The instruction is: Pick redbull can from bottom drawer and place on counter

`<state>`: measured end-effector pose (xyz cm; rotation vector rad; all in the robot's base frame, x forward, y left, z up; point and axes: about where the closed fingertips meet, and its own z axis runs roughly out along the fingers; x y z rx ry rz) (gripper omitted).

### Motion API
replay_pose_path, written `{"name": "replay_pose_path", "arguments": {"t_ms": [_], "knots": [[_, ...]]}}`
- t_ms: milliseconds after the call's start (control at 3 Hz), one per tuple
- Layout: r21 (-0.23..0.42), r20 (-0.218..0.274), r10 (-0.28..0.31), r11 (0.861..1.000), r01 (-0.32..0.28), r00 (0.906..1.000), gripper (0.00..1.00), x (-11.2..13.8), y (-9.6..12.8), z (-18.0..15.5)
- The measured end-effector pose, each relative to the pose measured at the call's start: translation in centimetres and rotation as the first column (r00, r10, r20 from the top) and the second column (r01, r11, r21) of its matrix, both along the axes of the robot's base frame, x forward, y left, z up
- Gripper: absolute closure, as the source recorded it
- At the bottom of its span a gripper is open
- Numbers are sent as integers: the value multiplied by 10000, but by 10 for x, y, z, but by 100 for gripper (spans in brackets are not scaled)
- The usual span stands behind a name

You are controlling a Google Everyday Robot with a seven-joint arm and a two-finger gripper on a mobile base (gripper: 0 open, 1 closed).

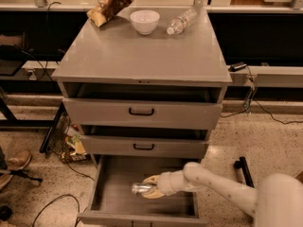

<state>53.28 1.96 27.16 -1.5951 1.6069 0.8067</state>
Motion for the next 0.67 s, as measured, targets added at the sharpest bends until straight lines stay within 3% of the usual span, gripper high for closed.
{"name": "replay_pose_path", "arguments": {"t_ms": [333, 667], "knots": [[358, 752, 22, 9993, -49, 9972, 100, -26, -56, 82], [305, 1473, -34, 9995, -11, 9891, 100, -36, -110, 161]]}}
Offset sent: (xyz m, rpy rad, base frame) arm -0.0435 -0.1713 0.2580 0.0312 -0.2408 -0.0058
